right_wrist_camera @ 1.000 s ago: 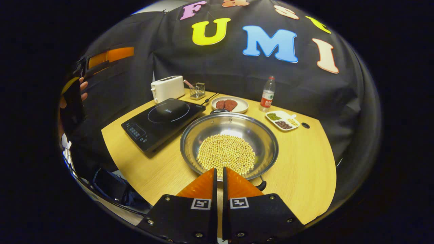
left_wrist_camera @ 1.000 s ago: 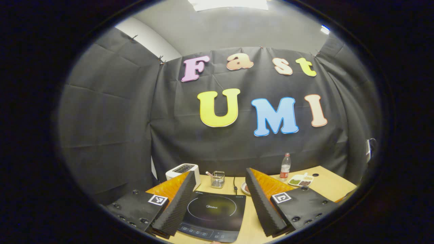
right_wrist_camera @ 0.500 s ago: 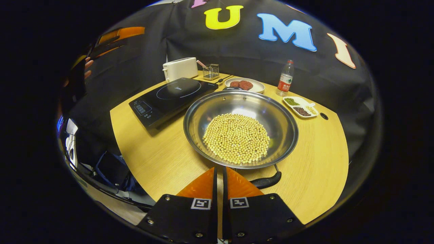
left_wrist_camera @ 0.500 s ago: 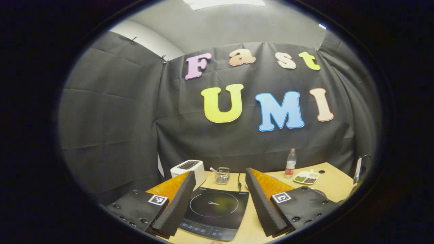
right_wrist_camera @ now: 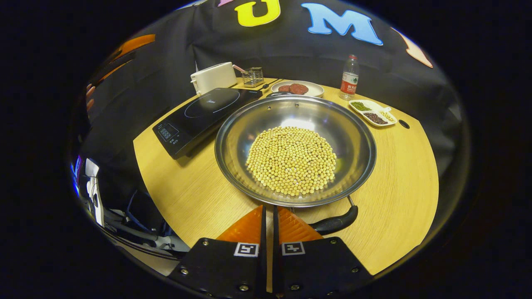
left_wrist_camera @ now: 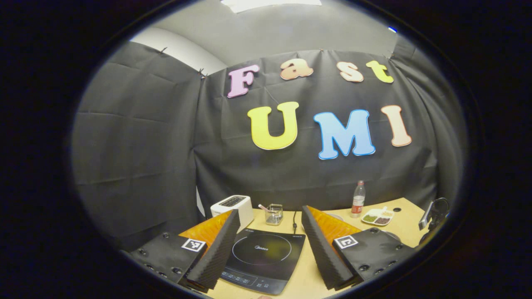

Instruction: First push the handle of the pot to place it horizontally, then grasp the pot with both hands and set it on the induction cooktop.

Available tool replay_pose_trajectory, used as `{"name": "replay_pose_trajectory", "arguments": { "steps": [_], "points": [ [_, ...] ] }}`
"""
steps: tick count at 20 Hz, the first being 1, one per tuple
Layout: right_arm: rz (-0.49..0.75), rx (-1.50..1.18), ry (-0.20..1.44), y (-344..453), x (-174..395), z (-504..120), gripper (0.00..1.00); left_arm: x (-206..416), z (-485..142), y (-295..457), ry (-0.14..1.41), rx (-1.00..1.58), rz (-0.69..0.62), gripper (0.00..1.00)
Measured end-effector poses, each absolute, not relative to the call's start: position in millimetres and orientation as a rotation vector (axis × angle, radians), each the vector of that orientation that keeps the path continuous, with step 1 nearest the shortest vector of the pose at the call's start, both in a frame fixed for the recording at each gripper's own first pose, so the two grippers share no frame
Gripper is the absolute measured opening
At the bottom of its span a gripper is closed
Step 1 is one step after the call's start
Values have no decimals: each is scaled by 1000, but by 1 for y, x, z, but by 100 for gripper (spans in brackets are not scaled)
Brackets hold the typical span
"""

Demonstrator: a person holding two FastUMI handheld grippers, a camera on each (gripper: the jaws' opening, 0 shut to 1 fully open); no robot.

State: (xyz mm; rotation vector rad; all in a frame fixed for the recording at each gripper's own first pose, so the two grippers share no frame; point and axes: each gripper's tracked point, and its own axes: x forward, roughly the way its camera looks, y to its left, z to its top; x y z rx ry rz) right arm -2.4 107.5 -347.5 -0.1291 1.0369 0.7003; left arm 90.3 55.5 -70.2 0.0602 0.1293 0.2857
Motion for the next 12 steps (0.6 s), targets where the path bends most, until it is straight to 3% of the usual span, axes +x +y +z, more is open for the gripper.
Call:
{"name": "replay_pose_trajectory", "arguments": {
  "steps": [12],
  "points": [
    [574, -127, 1055, 64, 31, -352, 6, 97, -72, 39, 126, 65, 297, 100]
  ]
}}
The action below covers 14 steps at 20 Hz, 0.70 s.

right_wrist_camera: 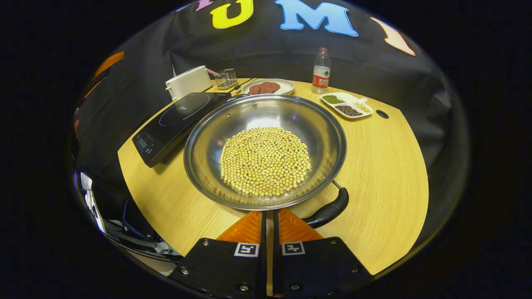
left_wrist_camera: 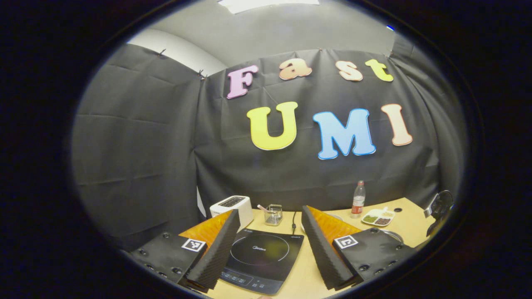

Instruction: First push the handle of the pot to place it horizontally, then grasp the pot with both hands and set it on the induction cooktop.

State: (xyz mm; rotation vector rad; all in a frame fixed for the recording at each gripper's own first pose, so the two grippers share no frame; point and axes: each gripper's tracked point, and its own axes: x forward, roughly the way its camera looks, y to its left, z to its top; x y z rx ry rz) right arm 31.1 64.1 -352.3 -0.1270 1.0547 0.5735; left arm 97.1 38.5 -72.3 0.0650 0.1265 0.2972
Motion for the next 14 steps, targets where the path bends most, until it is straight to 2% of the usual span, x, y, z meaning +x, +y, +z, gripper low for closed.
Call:
{"name": "replay_pose_trajectory", "arguments": {
  "steps": [1, 2, 3, 14],
  "points": [
    [569, -133, 1055, 61, 34, -353, 6, 97, -74, 36, 127, 66, 299, 96],
    [566, -140, 1055, 59, 38, -354, 6, 98, -74, 35, 129, 68, 301, 100],
    [563, -145, 1055, 56, 40, -355, 6, 99, -76, 33, 131, 69, 303, 97],
    [473, -156, 1046, 18, 91, -365, 6, 106, -87, 20, 153, 80, 337, 97]
  ]
}}
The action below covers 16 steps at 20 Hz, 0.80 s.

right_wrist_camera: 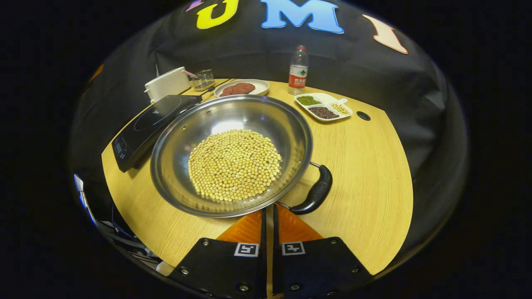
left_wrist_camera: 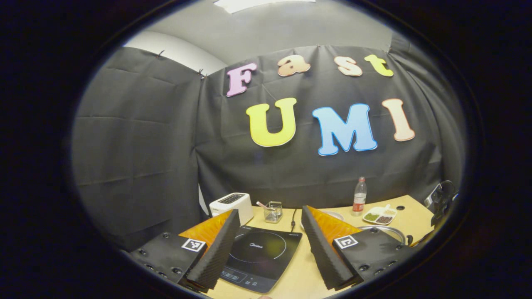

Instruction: First push the handle of the pot to place it horizontally, then grasp the pot with both hands and set it on the induction cooktop.

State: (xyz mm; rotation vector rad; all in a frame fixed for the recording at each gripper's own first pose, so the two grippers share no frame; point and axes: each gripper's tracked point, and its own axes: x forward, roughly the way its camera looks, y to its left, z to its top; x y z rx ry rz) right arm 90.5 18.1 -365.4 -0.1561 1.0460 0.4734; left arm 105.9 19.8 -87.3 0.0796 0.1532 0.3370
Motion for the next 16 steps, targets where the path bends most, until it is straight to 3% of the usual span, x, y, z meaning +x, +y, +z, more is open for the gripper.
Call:
{"name": "replay_pose_trajectory", "arguments": {
  "steps": [8, 13, 14, 16],
  "points": [
    [434, -68, 967, 6, 122, -358, 6, 115, -122, -1, 219, 108, 361, 97],
    [365, -34, 838, -6, 139, -337, 6, 135, -154, -23, 264, 99, 288, 100],
    [353, -17, 818, -6, 144, -334, 10, 142, -160, -27, 269, 94, 268, 97],
    [319, 15, 775, -6, 151, -323, 58, 158, -172, -33, 279, 81, 223, 97]
  ]
}}
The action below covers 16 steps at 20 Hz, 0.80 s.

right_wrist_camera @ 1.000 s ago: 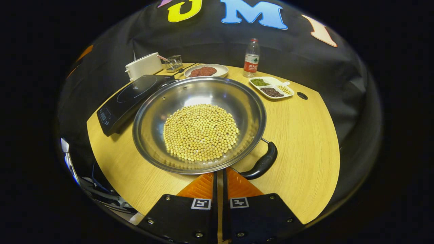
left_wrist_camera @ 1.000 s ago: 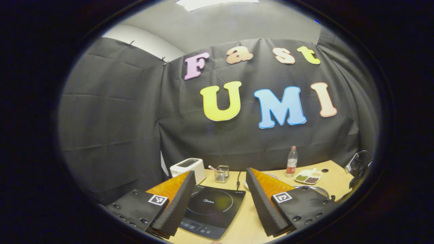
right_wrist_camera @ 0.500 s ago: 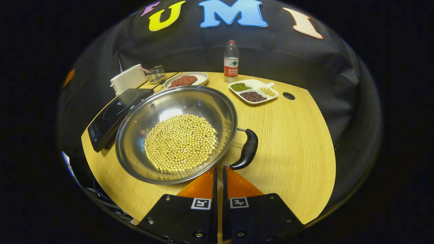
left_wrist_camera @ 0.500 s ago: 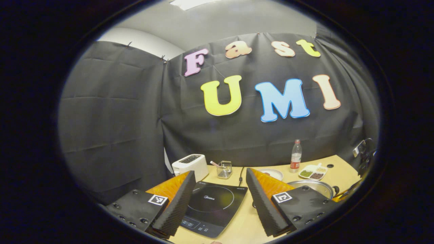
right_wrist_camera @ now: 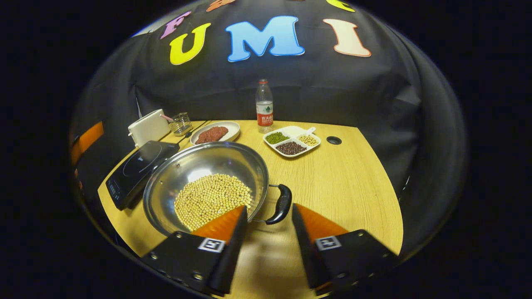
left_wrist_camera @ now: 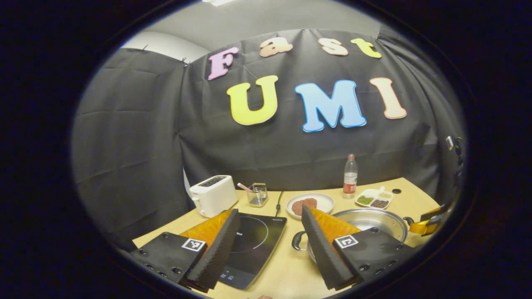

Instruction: First push the handle of the pot to place it horizontally, then grasp the pot with both hands and set it on the induction cooktop.

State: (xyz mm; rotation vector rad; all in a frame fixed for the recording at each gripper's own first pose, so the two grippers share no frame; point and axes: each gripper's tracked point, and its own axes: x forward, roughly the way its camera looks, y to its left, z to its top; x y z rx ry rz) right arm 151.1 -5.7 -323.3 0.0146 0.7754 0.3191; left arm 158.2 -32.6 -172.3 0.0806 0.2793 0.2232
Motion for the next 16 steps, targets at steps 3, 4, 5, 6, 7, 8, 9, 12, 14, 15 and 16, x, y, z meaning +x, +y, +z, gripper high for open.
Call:
{"name": "replay_pose_trajectory", "arguments": {
  "steps": [3, 4, 5, 6, 7, 8, 9, 12, 14, 15, 16],
  "points": [
    [244, 42, 724, -8, 161, -313, 100, 181, -196, -36, 308, 59, 146, 97],
    [224, 46, 725, -7, 161, -312, 100, 189, -204, -37, 323, 54, 120, 100],
    [208, 51, 728, -6, 160, -310, 100, 195, -213, -38, 338, 49, 91, 97],
    [192, 49, 724, -5, 161, -309, 100, 202, -222, -40, 349, 41, 59, 97],
    [175, 41, 721, -5, 162, -310, 100, 210, -232, -43, 368, 33, 25, 97],
    [160, 36, 724, -3, 162, -311, 100, 216, -242, -45, 391, 26, -6, 97],
    [148, 36, 725, -1, 162, -311, 100, 221, -255, -49, 415, 20, -39, 97],
    [114, 37, 730, 4, 166, -315, 100, 235, -283, -54, 479, 14, -109, 100],
    [98, 35, 731, 8, 170, -319, 100, 241, -303, -56, 517, 12, -136, 98],
    [91, 32, 736, 9, 171, -322, 100, 244, -313, -58, 542, 9, -149, 100],
    [85, 30, 743, 10, 172, -324, 100, 245, -322, -61, 570, 5, -165, 100]
  ]
}}
